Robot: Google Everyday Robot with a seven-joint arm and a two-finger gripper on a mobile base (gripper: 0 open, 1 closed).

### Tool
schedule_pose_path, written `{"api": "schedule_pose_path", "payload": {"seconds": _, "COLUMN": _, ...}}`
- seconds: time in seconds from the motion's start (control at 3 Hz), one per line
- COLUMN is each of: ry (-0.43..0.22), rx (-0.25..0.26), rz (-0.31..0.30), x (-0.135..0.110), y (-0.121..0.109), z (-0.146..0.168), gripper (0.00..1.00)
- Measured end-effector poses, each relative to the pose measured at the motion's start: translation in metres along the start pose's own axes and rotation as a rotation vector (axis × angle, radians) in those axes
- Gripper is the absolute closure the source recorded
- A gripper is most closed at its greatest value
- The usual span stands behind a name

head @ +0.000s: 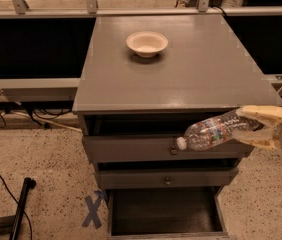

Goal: Pick water bottle from bottom drawer and place on counter

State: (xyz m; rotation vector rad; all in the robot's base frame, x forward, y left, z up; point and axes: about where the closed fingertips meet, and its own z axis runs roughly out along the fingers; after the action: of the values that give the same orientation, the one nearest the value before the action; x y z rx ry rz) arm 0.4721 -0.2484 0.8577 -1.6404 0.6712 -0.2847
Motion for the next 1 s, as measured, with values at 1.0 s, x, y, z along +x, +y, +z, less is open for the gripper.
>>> {"api": "schedule_pose_path", "payload": {"seconds": 1.0, "ry": 0.102, "rx": -0.017, "rz": -0.037, "x": 0.021, "y": -0.074, "z": 0.029, "gripper": 1.0}}
